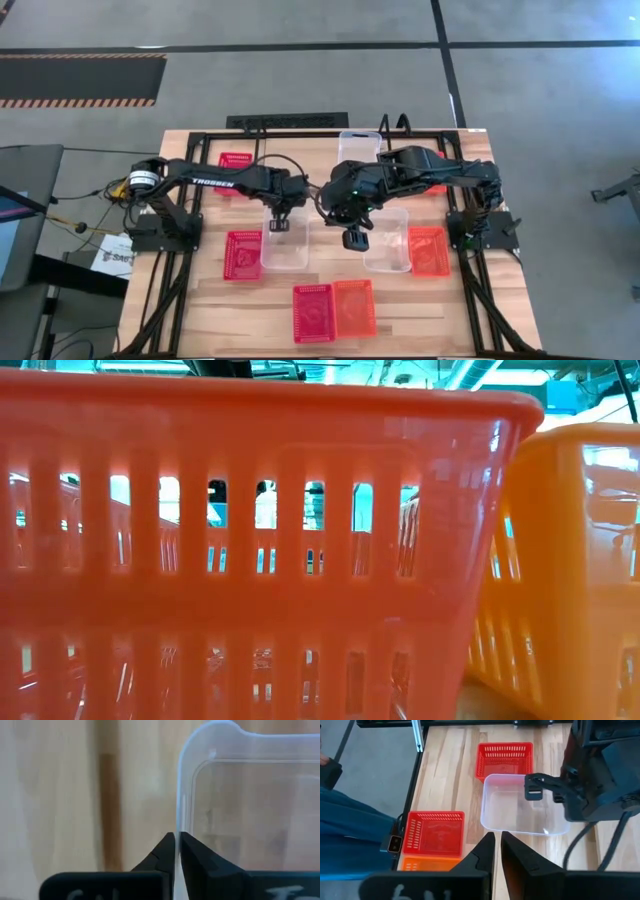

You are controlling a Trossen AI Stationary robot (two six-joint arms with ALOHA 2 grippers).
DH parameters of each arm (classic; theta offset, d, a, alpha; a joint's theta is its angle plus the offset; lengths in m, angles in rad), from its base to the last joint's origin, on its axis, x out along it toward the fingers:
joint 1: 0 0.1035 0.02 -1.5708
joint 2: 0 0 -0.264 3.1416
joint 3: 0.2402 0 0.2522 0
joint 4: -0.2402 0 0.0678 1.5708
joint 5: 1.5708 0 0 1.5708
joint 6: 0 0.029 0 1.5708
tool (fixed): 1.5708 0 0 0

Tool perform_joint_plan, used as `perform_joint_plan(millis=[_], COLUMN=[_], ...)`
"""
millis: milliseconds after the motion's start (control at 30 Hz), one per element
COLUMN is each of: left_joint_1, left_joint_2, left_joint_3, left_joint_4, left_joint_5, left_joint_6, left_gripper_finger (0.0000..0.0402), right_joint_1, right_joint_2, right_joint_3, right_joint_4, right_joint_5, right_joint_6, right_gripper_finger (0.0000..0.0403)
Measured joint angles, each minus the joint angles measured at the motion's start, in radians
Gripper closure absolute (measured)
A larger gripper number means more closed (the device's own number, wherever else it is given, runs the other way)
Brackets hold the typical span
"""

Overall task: Stack baskets on shelf by color
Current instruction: Stack the left white bin on top of the white bin on the shelf

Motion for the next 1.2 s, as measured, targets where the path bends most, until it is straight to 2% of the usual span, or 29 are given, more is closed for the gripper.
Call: perform_joint_plan(millis=[167,367,567,733,800,967,1200], left_joint_1=[0.001,-0.016,-0.046,-0.044,-0.045,-0.036,-0.031], left_joint_2=[0.000,0.000,0.000,0.000,-0.001,-0.001,-0.002], left_joint_3=[0.088,0.293,0.514,0.667,0.717,0.818,0.864], left_joint_4=[-0.056,-0.196,-0.385,-0.518,-0.532,-0.504,-0.426], left_joint_5=[-0.036,-0.088,-0.311,-0.395,-0.425,-0.464,-0.512], left_joint_6=[-0.006,0.000,0.028,0.018,0.021,0.072,0.076], left_gripper_finger=[0.0401,0.0401,0.0401,0.0401,0.0402,0.0401,0.0401], right_joint_1=[0.000,0.007,0.007,0.006,0.006,0.004,0.003], right_joint_2=[0.000,0.000,-0.002,-0.027,-0.044,-0.112,-0.152], right_joint_3=[0.000,0.000,0.000,0.000,0.000,0.000,-0.006], right_joint_4=[-0.012,-0.024,-0.059,-0.131,-0.169,-0.262,-0.277], right_joint_5=[0.000,0.000,0.000,0.003,0.040,0.211,0.427], right_joint_6=[0.031,0.040,0.058,0.096,0.113,0.179,0.241], right_gripper_finger=[0.0351,0.0351,0.0351,0.0351,0.0355,0.0380,0.0398])
